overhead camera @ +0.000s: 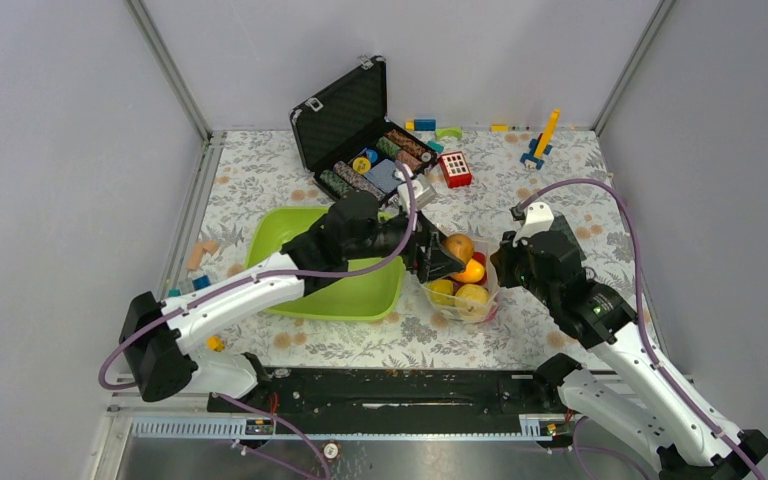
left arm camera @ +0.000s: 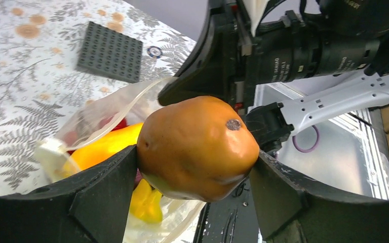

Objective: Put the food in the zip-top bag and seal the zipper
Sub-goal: Place the fake vegetable in the zipper food storage bag.

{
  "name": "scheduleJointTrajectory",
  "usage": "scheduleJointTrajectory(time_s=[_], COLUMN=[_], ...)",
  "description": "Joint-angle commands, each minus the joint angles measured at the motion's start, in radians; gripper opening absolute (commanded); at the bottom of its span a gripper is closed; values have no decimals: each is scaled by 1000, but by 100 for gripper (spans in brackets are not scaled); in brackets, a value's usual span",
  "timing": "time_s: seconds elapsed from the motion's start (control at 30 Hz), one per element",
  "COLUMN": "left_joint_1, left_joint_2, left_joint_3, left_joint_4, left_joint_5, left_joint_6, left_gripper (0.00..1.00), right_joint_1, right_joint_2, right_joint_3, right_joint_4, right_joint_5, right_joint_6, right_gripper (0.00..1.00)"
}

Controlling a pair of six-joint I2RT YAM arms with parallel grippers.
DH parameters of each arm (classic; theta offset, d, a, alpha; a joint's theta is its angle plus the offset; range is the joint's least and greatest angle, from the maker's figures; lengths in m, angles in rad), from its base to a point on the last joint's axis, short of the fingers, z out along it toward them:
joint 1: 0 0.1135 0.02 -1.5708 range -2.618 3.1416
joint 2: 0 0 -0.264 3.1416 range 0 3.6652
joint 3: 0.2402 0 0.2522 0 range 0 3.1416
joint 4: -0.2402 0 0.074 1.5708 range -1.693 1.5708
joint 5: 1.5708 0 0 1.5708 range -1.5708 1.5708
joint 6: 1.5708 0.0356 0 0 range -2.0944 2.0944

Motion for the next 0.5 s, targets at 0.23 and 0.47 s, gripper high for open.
scheduleJointTrajectory(time_s=[0.23, 0.47], left_joint_1=[-63, -63], left_joint_2=[75, 96], left_joint_3=[73, 79], left_joint_4=[7, -42], left_joint_5=[1, -29], left_joint_6=[19, 5], left_gripper=[17, 58], right_joint_1=[-4, -3], right_joint_2=[-14, -14], right_joint_3=[-3, -1], right_joint_4=[23, 23], right_joint_5=[-5, 0], right_joint_6=[-2, -2], right_gripper=[9, 9])
